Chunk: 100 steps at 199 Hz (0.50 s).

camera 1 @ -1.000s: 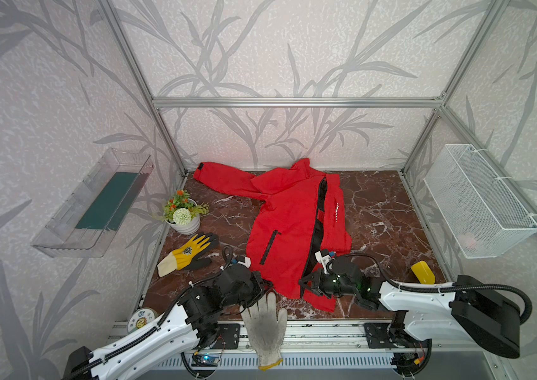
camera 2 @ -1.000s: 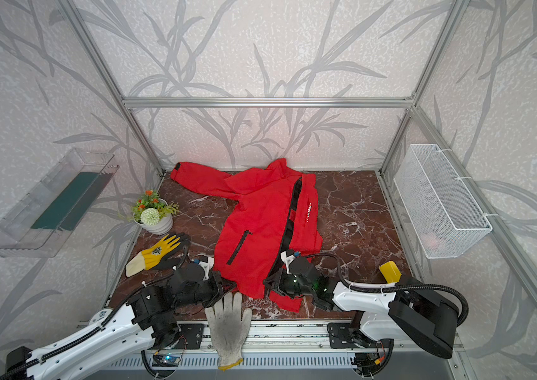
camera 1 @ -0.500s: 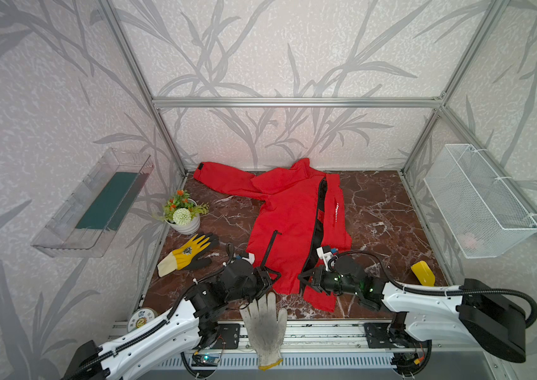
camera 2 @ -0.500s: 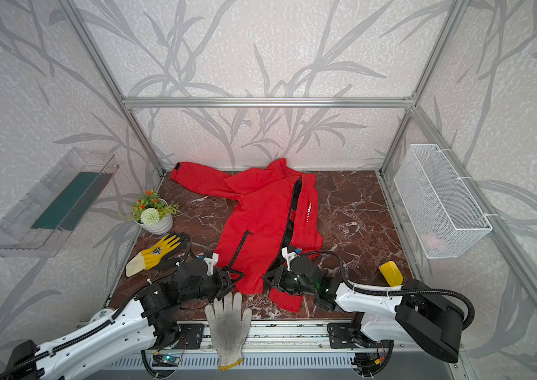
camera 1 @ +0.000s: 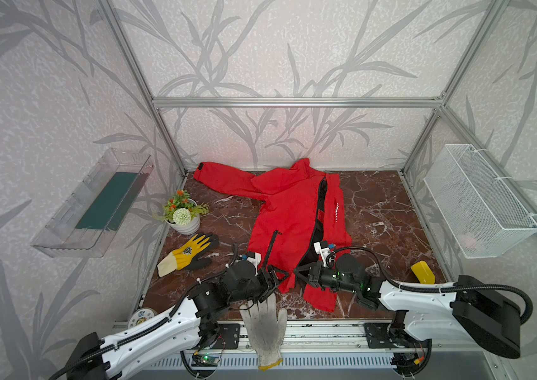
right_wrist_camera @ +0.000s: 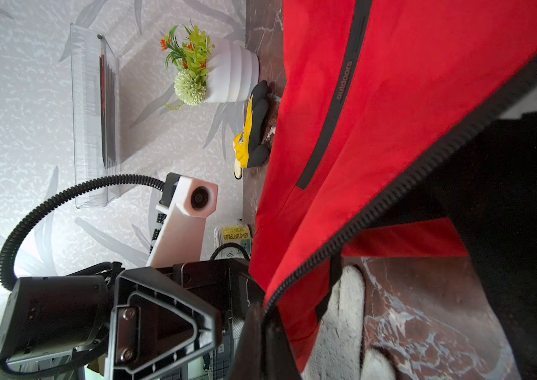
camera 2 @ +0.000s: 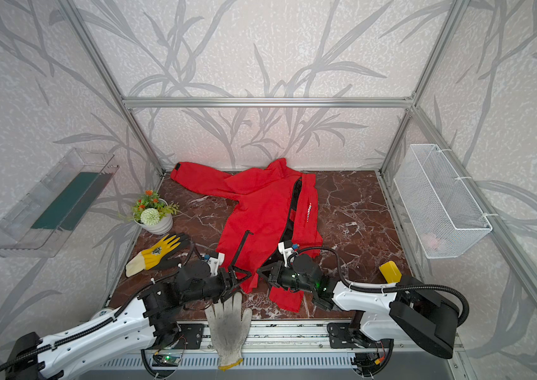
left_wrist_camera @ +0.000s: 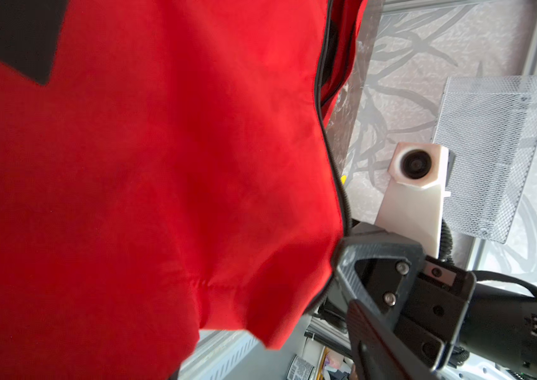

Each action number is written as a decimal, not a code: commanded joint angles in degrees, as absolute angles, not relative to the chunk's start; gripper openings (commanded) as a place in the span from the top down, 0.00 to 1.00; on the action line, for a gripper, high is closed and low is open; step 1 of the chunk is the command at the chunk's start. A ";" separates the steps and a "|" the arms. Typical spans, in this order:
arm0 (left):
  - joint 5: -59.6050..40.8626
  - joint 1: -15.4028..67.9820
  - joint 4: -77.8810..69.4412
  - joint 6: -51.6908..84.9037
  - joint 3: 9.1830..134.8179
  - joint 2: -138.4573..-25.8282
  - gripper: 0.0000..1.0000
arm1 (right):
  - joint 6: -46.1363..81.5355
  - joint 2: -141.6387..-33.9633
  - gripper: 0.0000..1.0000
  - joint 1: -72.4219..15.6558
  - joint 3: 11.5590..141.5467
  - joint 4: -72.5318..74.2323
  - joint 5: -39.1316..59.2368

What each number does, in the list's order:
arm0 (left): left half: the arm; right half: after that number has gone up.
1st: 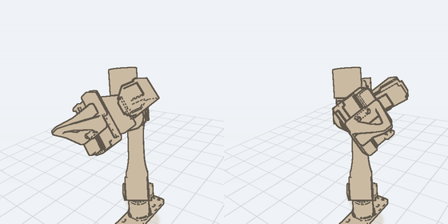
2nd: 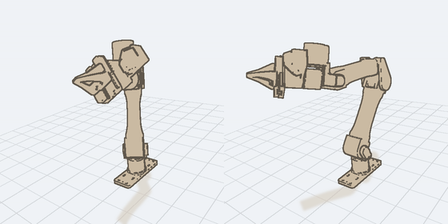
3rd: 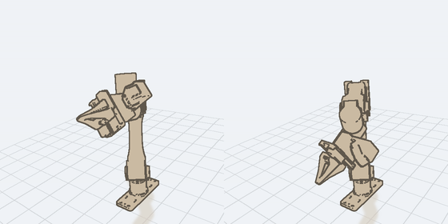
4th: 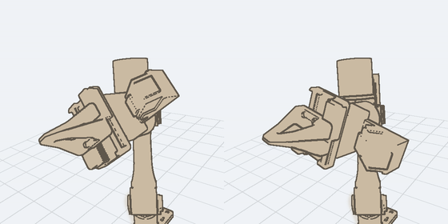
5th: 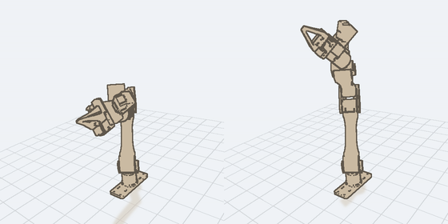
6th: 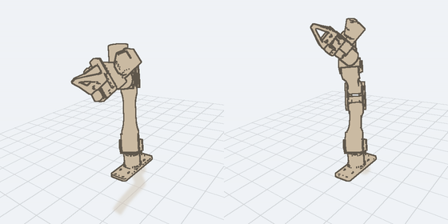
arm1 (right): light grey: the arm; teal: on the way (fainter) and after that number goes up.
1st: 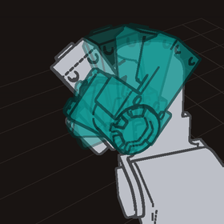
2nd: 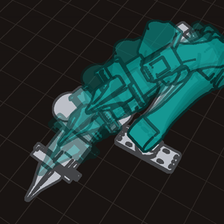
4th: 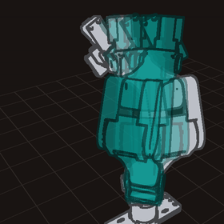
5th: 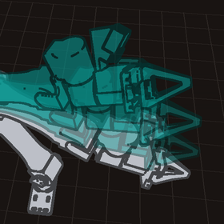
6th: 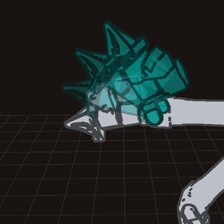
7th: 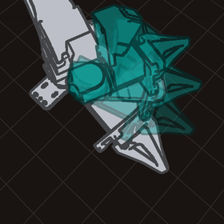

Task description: Zip up the jacket

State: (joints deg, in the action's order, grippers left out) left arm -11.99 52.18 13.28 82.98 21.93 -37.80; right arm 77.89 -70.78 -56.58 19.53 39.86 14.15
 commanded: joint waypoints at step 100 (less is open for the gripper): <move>-10.64 51.06 22.91 81.14 35.38 -34.73 0.19 | 74.82 -74.26 1.00 -56.78 25.89 40.33 9.85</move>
State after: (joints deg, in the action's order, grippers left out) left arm -9.96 50.35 27.03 79.33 32.80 -35.81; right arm 76.42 -70.59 -56.58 21.98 36.62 10.83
